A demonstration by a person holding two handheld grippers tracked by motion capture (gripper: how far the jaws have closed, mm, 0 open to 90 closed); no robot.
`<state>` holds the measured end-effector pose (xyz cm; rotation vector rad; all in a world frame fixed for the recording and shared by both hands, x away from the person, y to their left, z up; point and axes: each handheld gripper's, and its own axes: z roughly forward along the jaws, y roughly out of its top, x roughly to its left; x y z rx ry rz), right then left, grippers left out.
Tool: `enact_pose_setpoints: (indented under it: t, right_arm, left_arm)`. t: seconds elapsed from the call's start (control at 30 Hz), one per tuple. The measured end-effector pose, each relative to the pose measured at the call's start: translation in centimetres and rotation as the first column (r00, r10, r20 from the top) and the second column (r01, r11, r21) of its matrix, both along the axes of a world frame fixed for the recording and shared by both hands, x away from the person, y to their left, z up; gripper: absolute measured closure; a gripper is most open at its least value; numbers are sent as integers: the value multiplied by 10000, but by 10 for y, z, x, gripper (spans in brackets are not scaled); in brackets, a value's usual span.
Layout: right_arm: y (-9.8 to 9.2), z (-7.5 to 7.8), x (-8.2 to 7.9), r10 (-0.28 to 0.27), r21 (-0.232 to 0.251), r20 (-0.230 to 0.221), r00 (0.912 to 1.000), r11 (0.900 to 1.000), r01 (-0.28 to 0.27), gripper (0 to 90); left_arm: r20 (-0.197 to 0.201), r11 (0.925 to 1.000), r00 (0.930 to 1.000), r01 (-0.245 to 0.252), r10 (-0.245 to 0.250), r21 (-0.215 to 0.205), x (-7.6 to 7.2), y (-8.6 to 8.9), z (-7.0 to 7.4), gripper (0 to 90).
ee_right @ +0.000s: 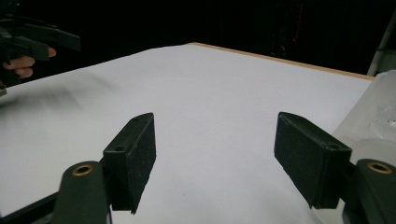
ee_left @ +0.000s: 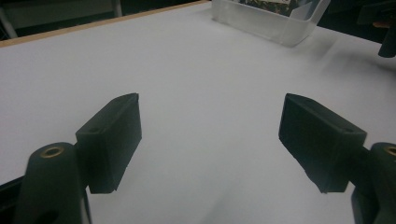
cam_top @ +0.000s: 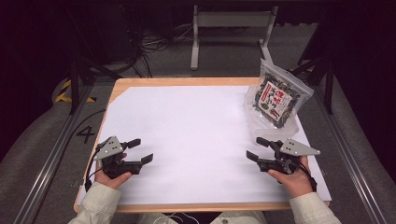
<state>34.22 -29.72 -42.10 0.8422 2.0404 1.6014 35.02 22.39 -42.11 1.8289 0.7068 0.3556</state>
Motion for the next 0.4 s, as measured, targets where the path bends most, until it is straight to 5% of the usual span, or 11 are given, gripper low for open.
enact_pose_setpoints:
  t: [0.4]
  right_arm:
    - [-7, -14, 3, -268, -129, -67, 9996, 9996, 267, 295]
  left_arm:
    - [-120, 9998, 9998, -166, 167, 106, 4, 1, -6, 205]
